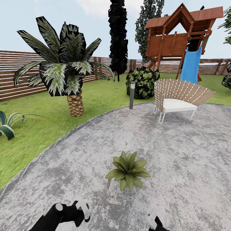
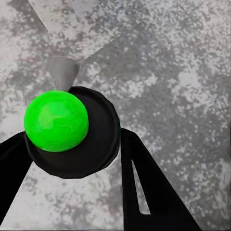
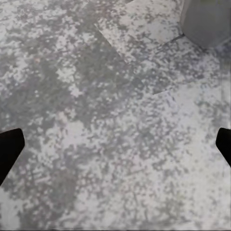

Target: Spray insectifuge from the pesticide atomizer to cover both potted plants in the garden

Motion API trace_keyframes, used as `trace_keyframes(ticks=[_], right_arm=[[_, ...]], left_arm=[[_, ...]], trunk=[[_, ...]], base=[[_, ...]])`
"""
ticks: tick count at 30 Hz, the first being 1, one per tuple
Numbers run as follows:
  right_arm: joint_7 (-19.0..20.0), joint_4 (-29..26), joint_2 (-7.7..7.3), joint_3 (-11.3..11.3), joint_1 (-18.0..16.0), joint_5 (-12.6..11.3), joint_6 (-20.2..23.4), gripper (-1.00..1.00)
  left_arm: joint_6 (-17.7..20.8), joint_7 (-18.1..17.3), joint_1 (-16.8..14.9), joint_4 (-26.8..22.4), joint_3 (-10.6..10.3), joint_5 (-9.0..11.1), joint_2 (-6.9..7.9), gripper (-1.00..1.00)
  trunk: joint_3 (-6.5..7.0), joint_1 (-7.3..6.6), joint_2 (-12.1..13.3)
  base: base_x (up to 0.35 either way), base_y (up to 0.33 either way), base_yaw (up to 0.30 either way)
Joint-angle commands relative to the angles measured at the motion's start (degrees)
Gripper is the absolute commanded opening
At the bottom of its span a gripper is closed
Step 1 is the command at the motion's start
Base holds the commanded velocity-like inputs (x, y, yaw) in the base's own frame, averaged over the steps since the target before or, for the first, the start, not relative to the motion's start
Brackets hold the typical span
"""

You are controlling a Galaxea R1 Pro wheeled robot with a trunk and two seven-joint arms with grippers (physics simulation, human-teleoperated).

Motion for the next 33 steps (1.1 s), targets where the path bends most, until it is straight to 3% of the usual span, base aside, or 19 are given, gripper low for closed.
trace_keyframes(ticks=[1,5,6,7,10,11,12,14,16,20,33], right_arm=[[-1.41,1.01,-0.14,-1.24,-0.01,-0.44,-0.34,1.0],[-3.74,3.89,-0.38,-8.68,0.1,-2.2,-0.76,1.0],[-6.57,4.55,-0.86,-12.07,0.18,-2.51,-1.52,1.0],[-11.24,4.72,-0.96,-14.53,0.19,-2.6,-2.25,1.0],[-19.87,4.84,-0.92,-18.87,0.19,-2.63,-2.76,1.0],[-22.93,4.84,-0.92,-21.26,0.19,-2.63,-2.82,1.0],[-23.73,4.83,-0.92,-22.16,0.19,-2.63,-2.84,1.0],[-25.93,4.79,-0.92,-26.8,0.19,-2.64,-2.84,1.0],[-26.37,4.78,-0.91,-28.69,0.19,-2.59,-2.82,1.0],[-26.64,4.95,-0.91,-30.39,0.19,-2.44,-2.73,1.0],[-26.84,5.48,-0.02,-30.77,0.2,-2.72,-2.72,1.0]], left_arm=[[1.15,0.08,-0.03,0.0,0.65,0.33,-0.12,-1.0],[5.24,3.92,-0.12,0.1,1.01,4.81,-0.21,-1.0],[7.39,6.78,-0.32,0.11,1.06,8.51,-0.22,-1.0],[10.27,7.35,-0.47,0.12,1.01,9.96,-0.2,-1.0],[12.98,7.54,-0.42,-0.53,0.99,10.75,-0.22,-1.0],[13.31,7.56,-0.42,-0.56,0.99,10.85,-0.22,-1.0],[13.53,7.59,-0.44,-0.57,0.98,10.91,-0.22,-1.0],[13.89,7.64,-0.54,-0.63,0.98,11.05,-0.19,-1.0],[14.08,7.66,-0.62,-0.65,0.95,11.08,-0.2,-1.0],[17.54,7.68,-0.84,-0.82,0.76,11.1,-0.15,-1.0],[26.4,7.25,-2.47,-3.99,0.03,10.52,0.14,-1.0]], trunk=[[-0.05,-0.01,-0.02],[-0.05,-0.01,-0.02],[-0.05,-0.01,-0.02],[-0.05,-0.01,-0.02],[-0.05,-0.01,-0.02],[-0.05,-0.01,-0.02],[-0.05,-0.01,-0.02],[-0.05,-0.01,-0.02],[-0.05,-0.01,-0.02],[-0.05,-0.01,-0.02],[-0.05,-0.01,-0.02]], base=[[0.0,0.0,0.0],[0.0,0.0,0.0],[0.0,0.0,0.0],[0.0,0.0,0.0],[0.0,0.0,0.0],[0.0,0.0,0.0],[0.0,0.0,0.0],[0.0,0.0,0.0],[0.0,0.0,0.0],[0.0,0.0,0.0],[0.0,0.0,0.0]])
